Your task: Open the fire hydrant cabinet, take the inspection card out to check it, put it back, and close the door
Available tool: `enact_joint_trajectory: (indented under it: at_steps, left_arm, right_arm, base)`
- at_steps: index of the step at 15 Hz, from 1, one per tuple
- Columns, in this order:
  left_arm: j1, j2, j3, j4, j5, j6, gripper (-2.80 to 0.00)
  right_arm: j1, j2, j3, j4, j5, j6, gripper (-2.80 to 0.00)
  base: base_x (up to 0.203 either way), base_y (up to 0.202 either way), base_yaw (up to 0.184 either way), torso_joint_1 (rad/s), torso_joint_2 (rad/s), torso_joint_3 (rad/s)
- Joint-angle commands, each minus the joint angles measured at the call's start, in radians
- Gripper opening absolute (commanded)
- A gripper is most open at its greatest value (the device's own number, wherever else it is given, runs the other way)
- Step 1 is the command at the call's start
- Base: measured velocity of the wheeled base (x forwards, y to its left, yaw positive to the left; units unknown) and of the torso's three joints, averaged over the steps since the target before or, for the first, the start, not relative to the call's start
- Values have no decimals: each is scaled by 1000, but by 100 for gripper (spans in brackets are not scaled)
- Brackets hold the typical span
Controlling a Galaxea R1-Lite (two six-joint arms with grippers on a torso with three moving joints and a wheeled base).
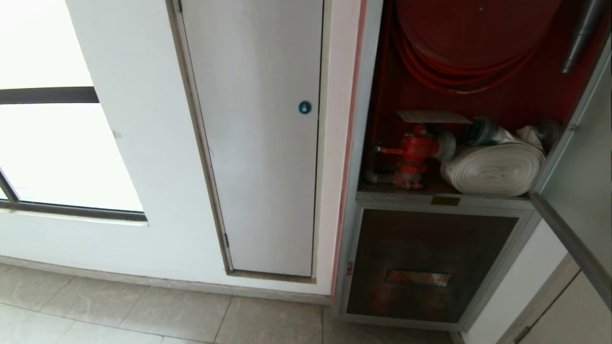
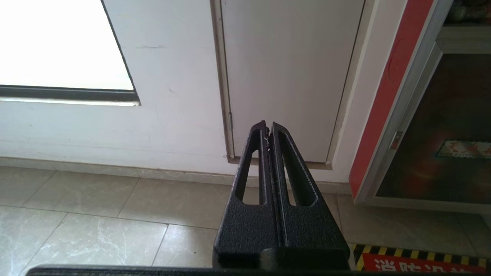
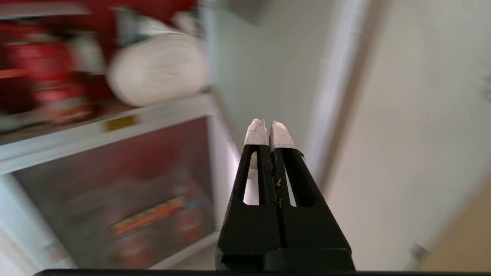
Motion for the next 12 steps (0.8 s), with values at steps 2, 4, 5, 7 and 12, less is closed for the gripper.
enact_joint_trajectory:
  at_steps: [2, 4, 5, 7, 12]
  left_arm:
    - [0, -1, 6, 0, 0, 0, -280]
    - [0, -1, 6, 0, 0, 0, -280]
    - [-1, -1, 6, 0, 0, 0, -280]
    - [-1, -1, 6, 0, 0, 0, -280]
    - [-1, -1, 6, 0, 0, 0, -280]
  right_arm:
    - [0, 43, 9, -15, -126, 3, -280]
    - [0, 93, 8, -79, -214, 3, -280]
    - [0, 116, 8, -107, -263, 3, -280]
    - [0, 136, 4, -128, -334, 2, -280]
    - [-1, 166, 13, -154, -378, 6, -280]
  base:
    - [0, 0, 0, 0, 0, 0]
    - [0, 0, 0, 0, 0, 0]
    - [0, 0, 0, 0, 0, 0]
    - [0, 0, 0, 0, 0, 0]
    - [0, 0, 0, 0, 0, 0]
